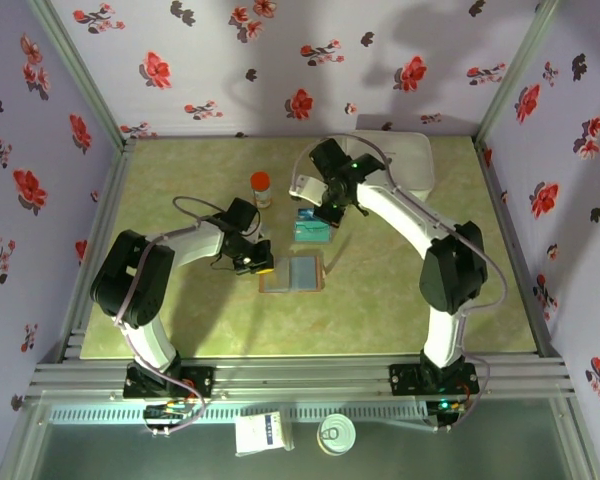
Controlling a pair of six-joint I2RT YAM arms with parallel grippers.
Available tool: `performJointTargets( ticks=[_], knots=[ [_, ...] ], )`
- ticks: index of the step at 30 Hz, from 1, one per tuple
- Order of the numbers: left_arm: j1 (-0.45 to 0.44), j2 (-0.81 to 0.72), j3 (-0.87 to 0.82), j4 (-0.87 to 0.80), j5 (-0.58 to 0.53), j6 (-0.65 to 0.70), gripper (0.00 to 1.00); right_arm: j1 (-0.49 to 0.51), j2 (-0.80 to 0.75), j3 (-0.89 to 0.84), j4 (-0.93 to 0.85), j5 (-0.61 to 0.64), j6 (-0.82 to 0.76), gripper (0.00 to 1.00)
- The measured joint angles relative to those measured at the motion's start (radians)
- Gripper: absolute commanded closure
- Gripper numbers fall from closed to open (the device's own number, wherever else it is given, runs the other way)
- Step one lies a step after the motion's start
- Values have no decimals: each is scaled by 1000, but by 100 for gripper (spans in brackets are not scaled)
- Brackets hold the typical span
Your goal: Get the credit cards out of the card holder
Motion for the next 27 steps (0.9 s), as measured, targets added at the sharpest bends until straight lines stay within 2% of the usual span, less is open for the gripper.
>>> performJointTargets(
  ticks=[5, 10, 17, 18, 21, 27],
  knots=[
    [8, -35, -2, -2, 0, 0, 93, -19, 137, 163, -63, 4, -134, 100],
    [15, -79, -17, -4, 0, 0, 92, -24, 261, 314, -111, -4, -188, 100],
    [21, -83, -40, -5, 0, 0, 91, -24, 352, 404, -148, -3, -249, 100],
    [22, -83, -40, -7, 0, 0, 91, -24, 357, 406, -151, -3, -254, 98],
    [27, -83, -41, -8, 0, 0, 91, -25, 369, 407, -159, 0, -261, 81],
    [30, -83, -41, -8, 0, 0, 91, -31, 373, 407, -151, 31, -263, 78]
  ],
)
